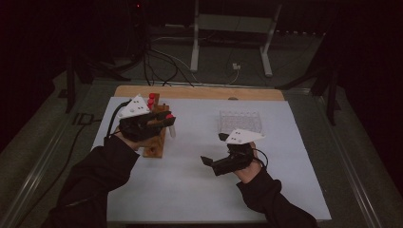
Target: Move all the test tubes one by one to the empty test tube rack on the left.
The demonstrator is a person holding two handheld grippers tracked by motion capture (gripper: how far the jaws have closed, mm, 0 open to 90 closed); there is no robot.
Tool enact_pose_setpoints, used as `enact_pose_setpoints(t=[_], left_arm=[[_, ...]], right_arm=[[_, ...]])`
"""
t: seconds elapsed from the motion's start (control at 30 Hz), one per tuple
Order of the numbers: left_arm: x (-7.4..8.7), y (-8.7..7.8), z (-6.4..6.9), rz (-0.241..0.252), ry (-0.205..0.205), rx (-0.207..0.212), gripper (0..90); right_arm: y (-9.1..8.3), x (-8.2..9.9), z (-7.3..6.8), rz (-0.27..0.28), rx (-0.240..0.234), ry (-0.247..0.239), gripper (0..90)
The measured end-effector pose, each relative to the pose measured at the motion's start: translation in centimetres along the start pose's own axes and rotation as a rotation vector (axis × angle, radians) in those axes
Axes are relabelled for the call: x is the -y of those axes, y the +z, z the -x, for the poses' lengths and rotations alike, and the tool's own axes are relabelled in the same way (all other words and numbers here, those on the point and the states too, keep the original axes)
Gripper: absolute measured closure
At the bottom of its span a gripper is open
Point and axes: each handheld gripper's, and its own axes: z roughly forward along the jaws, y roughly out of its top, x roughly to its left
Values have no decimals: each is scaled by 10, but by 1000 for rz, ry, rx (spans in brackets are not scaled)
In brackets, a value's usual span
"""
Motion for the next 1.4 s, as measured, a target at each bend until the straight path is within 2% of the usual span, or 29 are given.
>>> enact_pose_setpoints(t=[0.2,0.37,0.57,0.8,1.0,1.23,1.4], left_arm=[[6,-14,-14,-3,-16,-60,717],[15,-23,-25,-24,-29,-117,718],[21,-27,-39,-24,-57,-159,718],[26,-20,-54,-24,-80,-206,718],[34,-9,-63,-45,-93,-245,718],[50,4,-69,-63,-125,-267,717],[59,10,-71,-94,-131,-276,717]], right_arm=[[-1,1,-1,6,-9,-3,0],[-2,2,-1,7,-13,-2,0],[-3,3,1,9,-15,7,0],[-6,2,2,21,-13,12,0],[-8,2,4,29,-10,13,0],[-10,2,5,35,-5,14,0],[-11,2,6,38,-4,16,0]])
